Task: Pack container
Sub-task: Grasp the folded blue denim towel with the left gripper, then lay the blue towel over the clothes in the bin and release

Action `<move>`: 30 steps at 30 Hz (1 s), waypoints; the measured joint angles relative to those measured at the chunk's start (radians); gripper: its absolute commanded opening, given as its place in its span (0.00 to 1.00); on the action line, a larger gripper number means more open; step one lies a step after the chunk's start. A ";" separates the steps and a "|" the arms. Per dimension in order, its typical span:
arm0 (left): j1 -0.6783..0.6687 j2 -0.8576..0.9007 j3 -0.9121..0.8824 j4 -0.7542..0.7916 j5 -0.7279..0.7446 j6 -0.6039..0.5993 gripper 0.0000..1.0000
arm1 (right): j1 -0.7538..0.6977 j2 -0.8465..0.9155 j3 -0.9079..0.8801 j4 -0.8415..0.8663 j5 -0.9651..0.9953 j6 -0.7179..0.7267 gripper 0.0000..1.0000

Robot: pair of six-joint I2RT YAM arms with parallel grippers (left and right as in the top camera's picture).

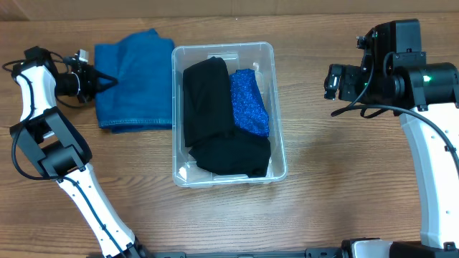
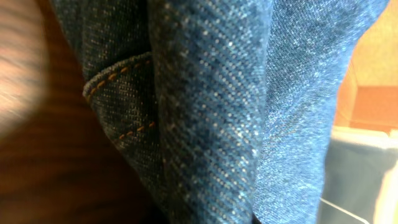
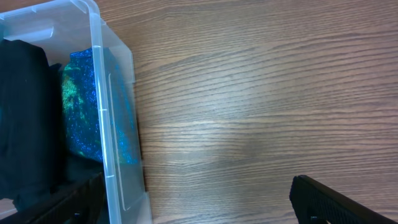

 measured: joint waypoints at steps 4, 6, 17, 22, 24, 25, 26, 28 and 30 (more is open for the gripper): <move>-0.025 -0.173 -0.043 -0.116 -0.028 0.027 0.04 | 0.000 0.000 0.000 -0.003 0.000 0.000 1.00; -0.045 -0.358 -0.046 -0.123 -0.063 0.027 0.04 | 0.000 0.000 0.000 -0.006 0.000 0.000 1.00; -0.665 -1.036 -0.044 -0.183 -0.422 -0.312 0.04 | -0.110 0.000 0.000 -0.044 0.028 0.023 1.00; -1.119 -0.985 -0.156 -0.080 -0.827 -0.631 0.04 | -0.140 0.000 0.000 -0.047 0.010 0.028 1.00; -1.180 -0.922 -0.235 -0.038 -0.879 -0.729 0.04 | -0.140 0.000 0.000 -0.047 0.006 0.030 1.00; -1.185 -0.896 -0.284 -0.008 -0.894 -0.766 0.04 | -0.140 0.000 0.000 -0.050 0.006 0.031 1.00; -1.183 -0.875 -0.314 0.014 -0.907 -0.787 0.04 | -0.140 0.000 0.000 -0.050 0.006 0.031 1.00; -1.176 -0.850 -0.343 0.037 -0.937 -0.826 0.04 | -0.140 0.000 0.000 -0.051 0.005 0.032 1.00; -1.176 -0.844 -0.350 0.046 -0.958 -0.830 0.04 | -0.140 0.000 0.000 -0.051 0.004 0.031 1.00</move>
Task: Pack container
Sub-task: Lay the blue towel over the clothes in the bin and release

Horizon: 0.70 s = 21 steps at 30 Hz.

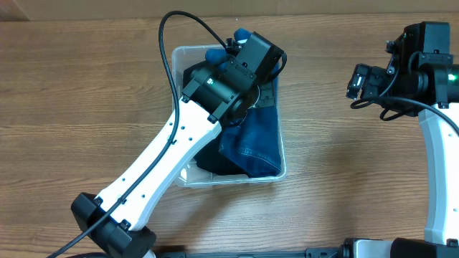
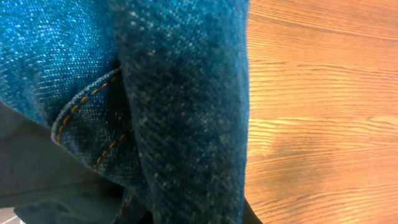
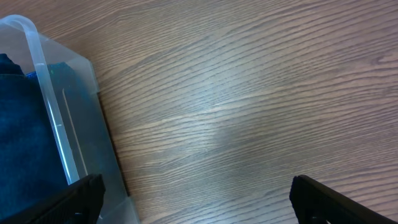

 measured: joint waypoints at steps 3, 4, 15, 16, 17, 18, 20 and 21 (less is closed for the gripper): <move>0.004 0.000 -0.004 0.043 -0.005 0.029 0.04 | 0.000 0.000 0.000 0.000 0.000 0.001 1.00; 0.007 0.000 -0.004 0.066 -0.006 0.044 0.04 | 0.000 0.000 0.000 0.000 0.000 0.000 1.00; 0.058 0.058 -0.011 0.144 0.058 0.181 0.04 | 0.000 0.000 0.000 -0.001 0.000 0.000 1.00; 0.064 0.084 -0.015 0.145 0.069 0.185 0.04 | 0.000 0.000 0.000 0.000 0.000 0.000 1.00; 0.071 0.104 -0.018 0.140 0.074 0.186 0.04 | 0.000 0.000 0.000 0.000 0.000 0.000 1.00; 0.073 0.119 -0.021 0.135 0.073 0.187 0.05 | 0.000 0.000 0.000 0.000 0.000 0.000 1.00; 0.076 0.133 -0.022 0.121 0.061 0.188 0.39 | 0.000 0.000 0.000 0.000 0.000 0.000 1.00; 0.079 0.133 -0.022 0.103 0.045 0.192 0.58 | 0.000 0.000 0.000 0.000 0.000 0.000 1.00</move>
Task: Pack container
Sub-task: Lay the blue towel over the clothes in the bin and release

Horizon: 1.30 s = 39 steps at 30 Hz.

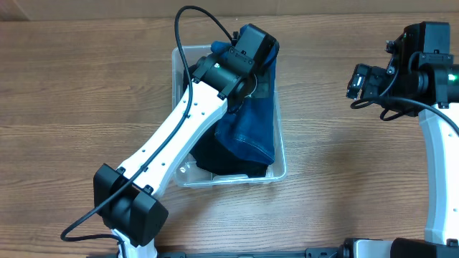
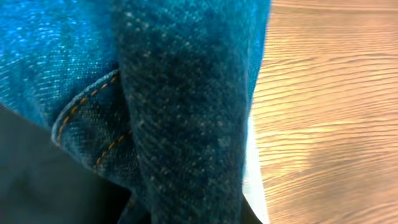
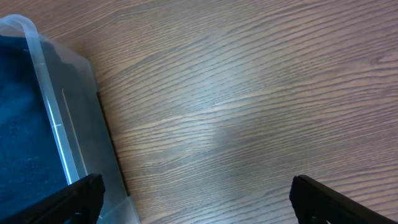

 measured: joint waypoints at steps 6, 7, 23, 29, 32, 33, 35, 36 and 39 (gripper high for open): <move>0.131 -0.030 0.001 -0.160 -0.096 0.074 0.66 | 0.000 0.000 0.000 0.000 0.000 0.000 1.00; 0.155 -0.042 0.001 -0.174 -0.123 0.075 0.60 | 0.000 0.000 0.000 0.000 0.000 0.000 1.00; 0.216 -0.053 -0.024 0.155 0.275 0.382 0.04 | 0.000 0.000 0.000 0.011 0.000 0.000 1.00; 0.434 0.249 -0.110 0.092 0.709 0.359 0.04 | 0.000 0.000 0.000 0.007 0.000 -0.001 1.00; 0.477 0.248 -0.109 0.035 0.739 0.345 0.04 | 0.000 0.000 0.000 0.006 0.000 -0.001 1.00; 0.487 0.244 -0.109 0.016 0.733 0.325 0.04 | 0.000 0.000 0.000 0.006 0.000 -0.001 1.00; 0.504 0.233 -0.113 0.001 0.728 0.313 0.04 | 0.000 0.000 0.000 0.007 0.000 -0.001 1.00; 0.509 0.222 -0.117 -0.002 0.723 0.318 0.04 | 0.000 0.000 0.000 0.007 0.000 -0.002 1.00; 0.516 0.139 -0.140 -0.013 0.659 0.370 0.04 | 0.000 0.000 0.000 0.009 0.000 -0.002 1.00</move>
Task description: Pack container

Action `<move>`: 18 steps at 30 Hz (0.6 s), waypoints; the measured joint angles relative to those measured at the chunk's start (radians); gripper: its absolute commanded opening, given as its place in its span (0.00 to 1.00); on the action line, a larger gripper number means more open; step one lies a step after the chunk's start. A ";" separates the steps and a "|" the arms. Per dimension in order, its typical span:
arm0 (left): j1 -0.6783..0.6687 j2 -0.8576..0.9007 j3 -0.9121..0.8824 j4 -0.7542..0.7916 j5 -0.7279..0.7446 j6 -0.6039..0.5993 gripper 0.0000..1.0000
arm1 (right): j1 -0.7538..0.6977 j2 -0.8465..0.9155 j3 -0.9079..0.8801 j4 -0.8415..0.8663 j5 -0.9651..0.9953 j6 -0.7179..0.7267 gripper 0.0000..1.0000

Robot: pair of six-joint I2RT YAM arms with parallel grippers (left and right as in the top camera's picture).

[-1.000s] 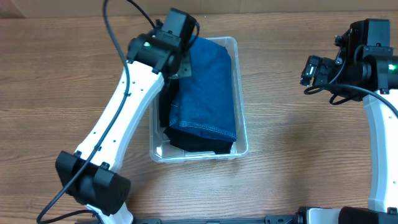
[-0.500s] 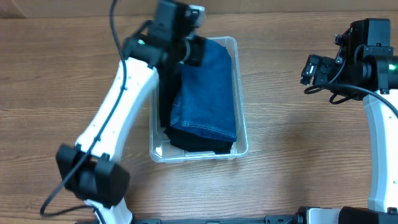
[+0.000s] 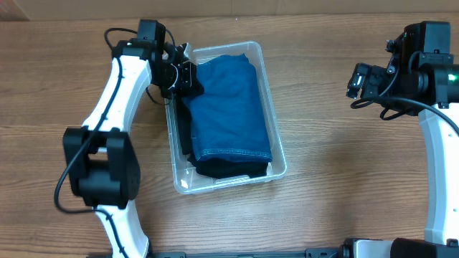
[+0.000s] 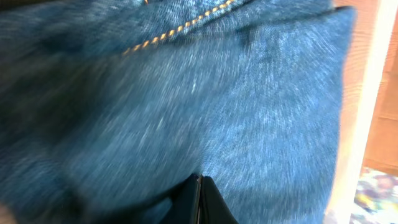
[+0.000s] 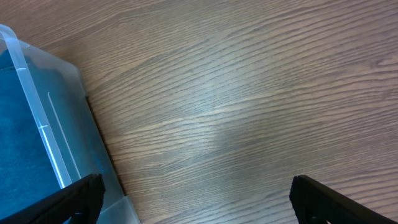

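Folded blue jeans [image 3: 231, 107] lie flat in the clear plastic container [image 3: 229, 185] and cover most of what is inside. A black garment [image 3: 226, 169] shows under them at the near end and along the left wall. My left gripper [image 3: 186, 77] is at the container's far left rim, beside the jeans' edge. In the left wrist view its fingers [image 4: 200, 182] are pressed together, shut, with blurred denim [image 4: 249, 93] beyond them and nothing seen between. My right gripper [image 5: 199, 208] stands open over bare wood, right of the container [image 5: 43, 124].
The left arm [image 3: 118, 86] reaches in from the left across the wood table [image 3: 344, 165]. The right arm's body [image 3: 423, 64] hangs over the table's far right.
My left gripper was over the container's far right corner, holding the jeans hanging. Now it is at the far left rim, shut, and the jeans lie spread flat inside. The right arm is unmoved.
The jeans lay folded on the table left of the container, with my left gripper at their left edge. Then the gripper held them over the container, draped down its right side above the black and sparkly blue items. Now they lie flat on top.
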 measured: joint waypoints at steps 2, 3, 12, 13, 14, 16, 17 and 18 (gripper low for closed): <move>-0.012 -0.095 -0.018 -0.011 -0.032 0.049 0.04 | 0.000 0.000 0.000 0.000 0.000 -0.001 1.00; -0.035 -0.195 -0.019 -0.024 -0.045 0.083 0.04 | 0.000 0.000 0.000 0.001 0.000 -0.002 1.00; -0.444 -0.415 -0.131 -0.211 -0.452 0.047 0.04 | 0.000 0.000 0.000 -0.002 0.000 -0.002 1.00; -0.448 -0.380 -0.197 -0.177 -0.504 0.013 0.04 | 0.000 0.000 -0.001 -0.003 0.000 -0.002 1.00; -0.433 -0.332 -0.257 -0.152 -0.552 -0.019 0.04 | 0.000 0.000 -0.001 -0.003 -0.001 -0.002 1.00; -0.383 -0.278 -0.325 -0.100 -0.561 -0.066 0.04 | 0.000 0.000 -0.001 -0.003 -0.002 -0.002 1.00; -0.345 -0.254 -0.342 -0.095 -0.535 -0.098 0.04 | 0.000 0.000 -0.001 -0.004 -0.004 -0.002 1.00; -0.312 -0.229 -0.343 -0.099 -0.509 -0.100 0.04 | 0.000 0.000 -0.001 -0.005 -0.004 -0.002 1.00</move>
